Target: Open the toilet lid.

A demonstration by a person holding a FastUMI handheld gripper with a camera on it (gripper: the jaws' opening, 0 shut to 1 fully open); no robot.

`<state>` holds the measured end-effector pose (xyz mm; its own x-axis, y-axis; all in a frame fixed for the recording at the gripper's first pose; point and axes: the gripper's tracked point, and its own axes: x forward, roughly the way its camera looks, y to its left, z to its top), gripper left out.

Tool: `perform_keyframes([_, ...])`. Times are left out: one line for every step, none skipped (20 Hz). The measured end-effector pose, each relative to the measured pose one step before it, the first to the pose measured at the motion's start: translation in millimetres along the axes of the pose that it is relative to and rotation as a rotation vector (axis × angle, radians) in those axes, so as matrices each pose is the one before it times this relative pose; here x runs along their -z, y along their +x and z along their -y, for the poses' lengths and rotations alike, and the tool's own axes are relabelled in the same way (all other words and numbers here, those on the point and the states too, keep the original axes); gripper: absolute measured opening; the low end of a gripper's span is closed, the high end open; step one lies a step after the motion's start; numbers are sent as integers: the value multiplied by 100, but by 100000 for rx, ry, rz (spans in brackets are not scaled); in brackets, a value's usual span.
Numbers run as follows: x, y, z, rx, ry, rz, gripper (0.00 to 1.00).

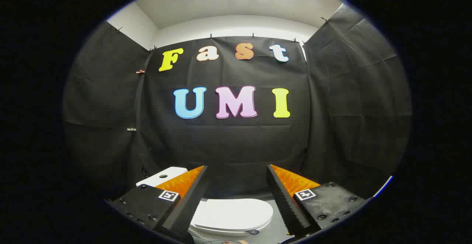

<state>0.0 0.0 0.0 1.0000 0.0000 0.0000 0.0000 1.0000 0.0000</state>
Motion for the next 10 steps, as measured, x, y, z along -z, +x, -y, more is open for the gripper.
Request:
perform_keyframes([70, -62, 9, -146, -150, -344, 98])
perform_keyframes([7, -179, 69, 74, -227, -127, 98])
perform_keyframes([-70, -84, 248, 429, 40, 220, 98])
perform_keyframes([-202, -41, 223, 47, 567, 375, 98])
perform_keyframes([-265, -139, 10, -419, 800, 486, 98])
perform_keyframes([-70, -59, 12, -187, 719, 390, 98])
perform_keyframes([-67, 45, 36, -231, 444, 220, 99])
perform_keyframes([-141, -41, -10, -157, 177, 337, 99])
perform_keyframes([-44, -12, 38, -70, 71, 295, 99])
perform_keyframes([-163, -79, -27, -187, -114, 509, 99])
